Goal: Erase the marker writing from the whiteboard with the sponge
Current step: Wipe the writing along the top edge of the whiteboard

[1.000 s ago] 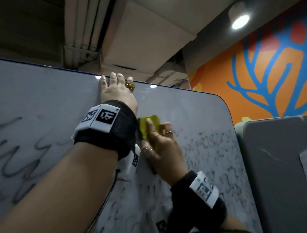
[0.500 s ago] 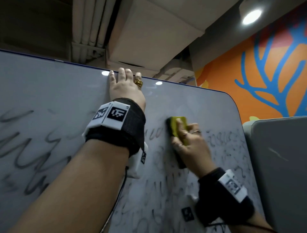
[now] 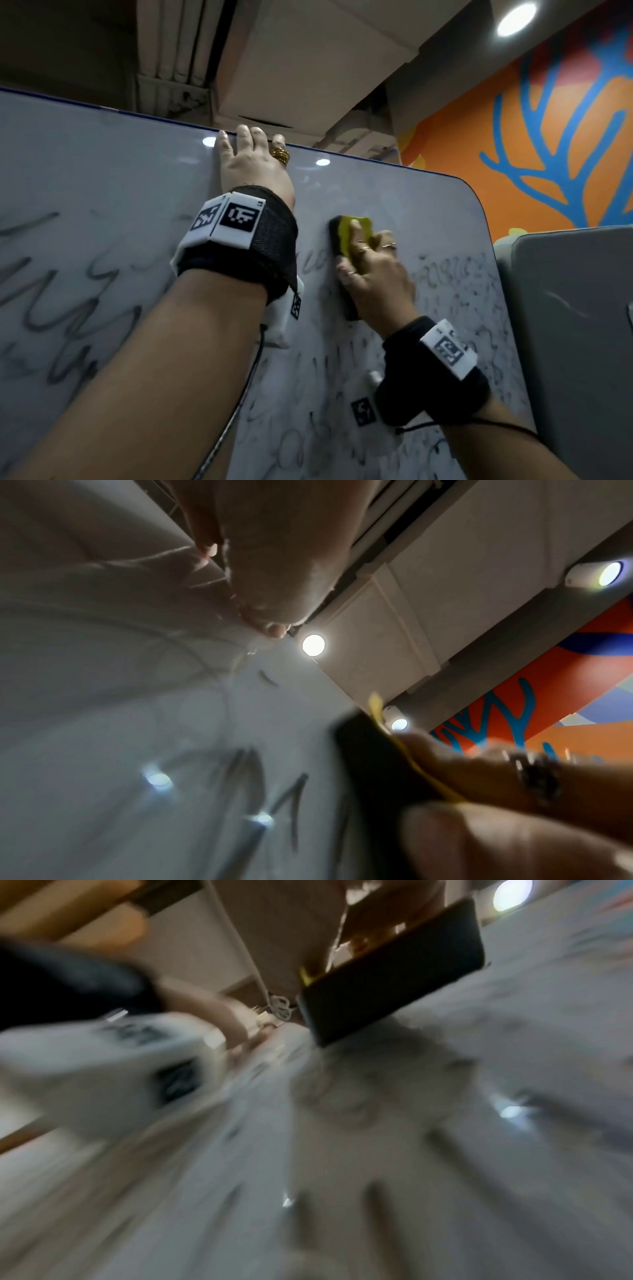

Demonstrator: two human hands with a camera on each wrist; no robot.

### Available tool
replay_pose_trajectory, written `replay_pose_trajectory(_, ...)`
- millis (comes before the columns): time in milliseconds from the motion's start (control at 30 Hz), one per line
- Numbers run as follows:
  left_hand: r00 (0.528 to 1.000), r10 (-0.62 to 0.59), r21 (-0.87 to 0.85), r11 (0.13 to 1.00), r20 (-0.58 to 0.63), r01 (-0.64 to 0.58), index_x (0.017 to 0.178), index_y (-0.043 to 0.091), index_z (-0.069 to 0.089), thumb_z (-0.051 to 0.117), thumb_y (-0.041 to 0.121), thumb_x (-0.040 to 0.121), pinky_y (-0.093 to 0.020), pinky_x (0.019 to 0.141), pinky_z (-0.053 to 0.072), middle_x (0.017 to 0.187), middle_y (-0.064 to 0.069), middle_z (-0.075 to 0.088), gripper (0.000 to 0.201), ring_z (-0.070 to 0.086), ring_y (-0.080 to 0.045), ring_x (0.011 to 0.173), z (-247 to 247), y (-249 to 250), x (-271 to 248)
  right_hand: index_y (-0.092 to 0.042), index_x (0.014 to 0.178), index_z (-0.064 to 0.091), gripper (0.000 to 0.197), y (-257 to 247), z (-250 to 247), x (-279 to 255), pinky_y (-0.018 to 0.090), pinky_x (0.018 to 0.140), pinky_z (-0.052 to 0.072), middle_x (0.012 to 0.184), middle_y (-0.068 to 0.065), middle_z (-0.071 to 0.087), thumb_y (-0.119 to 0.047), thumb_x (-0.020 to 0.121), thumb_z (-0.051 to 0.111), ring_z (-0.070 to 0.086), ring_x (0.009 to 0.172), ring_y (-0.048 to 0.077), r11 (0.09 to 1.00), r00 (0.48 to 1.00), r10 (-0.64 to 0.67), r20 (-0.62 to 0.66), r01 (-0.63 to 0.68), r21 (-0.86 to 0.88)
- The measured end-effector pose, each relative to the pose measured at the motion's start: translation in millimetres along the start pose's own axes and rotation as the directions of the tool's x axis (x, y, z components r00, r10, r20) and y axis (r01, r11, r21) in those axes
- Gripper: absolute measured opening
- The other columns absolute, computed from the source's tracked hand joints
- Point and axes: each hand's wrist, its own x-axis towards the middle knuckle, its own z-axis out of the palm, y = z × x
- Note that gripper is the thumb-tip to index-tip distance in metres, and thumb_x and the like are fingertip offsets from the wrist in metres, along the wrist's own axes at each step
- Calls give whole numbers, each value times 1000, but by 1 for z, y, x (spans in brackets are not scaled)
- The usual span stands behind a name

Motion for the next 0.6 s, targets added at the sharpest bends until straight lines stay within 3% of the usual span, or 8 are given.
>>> replay_pose_trajectory(100,1000,0,16,1000,9,0,151,12,-1,27,20,99,-50,117,0,157,-18,5,60,0,-33,145,2,-1,3,-35,149,9,62,-20,5,-8,35,91,43,147,6,17,-47,94,37,36,126,26,979,985,-173,10,173,-107)
replay_pose_trajectory(167,1000,9,22,1000,18,-10,151,13,-1,26,21,101,-49,117,1,157,-17,5,57,1,-32,145,3,-4,6,-35,149,6,64,-14,3,-3,37,93,42,149,7,17,-47,94,38,31,131,26,963,980,-192,53,198,-185)
replay_pose_trajectory(233,999,20,18,1000,27,-21,151,14,1,27,23,102,-48,117,3,157,-16,7,57,2,-31,145,2,-8,7,-34,149,9,64,7,-2,10,38,96,39,150,9,18,-44,94,40,31,133,27,974,994,-89,69,101,-202)
replay_pose_trajectory(333,999,29,19,999,45,-30,152,13,3,31,23,101,-49,117,3,156,-17,8,58,3,-32,145,0,-7,7,-29,147,24,59,39,-5,28,39,98,39,147,14,23,-42,93,44,40,128,33,983,984,178,-9,-178,-47)
replay_pose_trajectory(400,998,27,48,998,58,-29,151,10,5,30,20,99,-51,116,3,155,-19,8,58,3,-34,144,0,-2,7,-27,146,28,58,37,-3,29,39,98,39,145,17,26,-41,93,45,41,126,34,978,977,210,-39,-209,14)
replay_pose_trajectory(500,999,8,55,998,51,-11,150,7,11,28,17,98,-51,115,3,154,-21,11,56,5,-35,143,6,0,10,-29,148,23,60,6,1,12,35,96,39,147,13,22,-42,93,45,40,126,31,1000,1000,17,15,-17,16)
replay_pose_trajectory(600,999,15,66,998,35,-17,150,9,9,29,18,98,-50,115,4,154,-20,11,56,5,-34,143,11,-3,13,-37,148,14,60,-21,8,-12,31,88,42,146,4,19,-46,94,40,34,126,24,975,978,-202,57,206,-87)
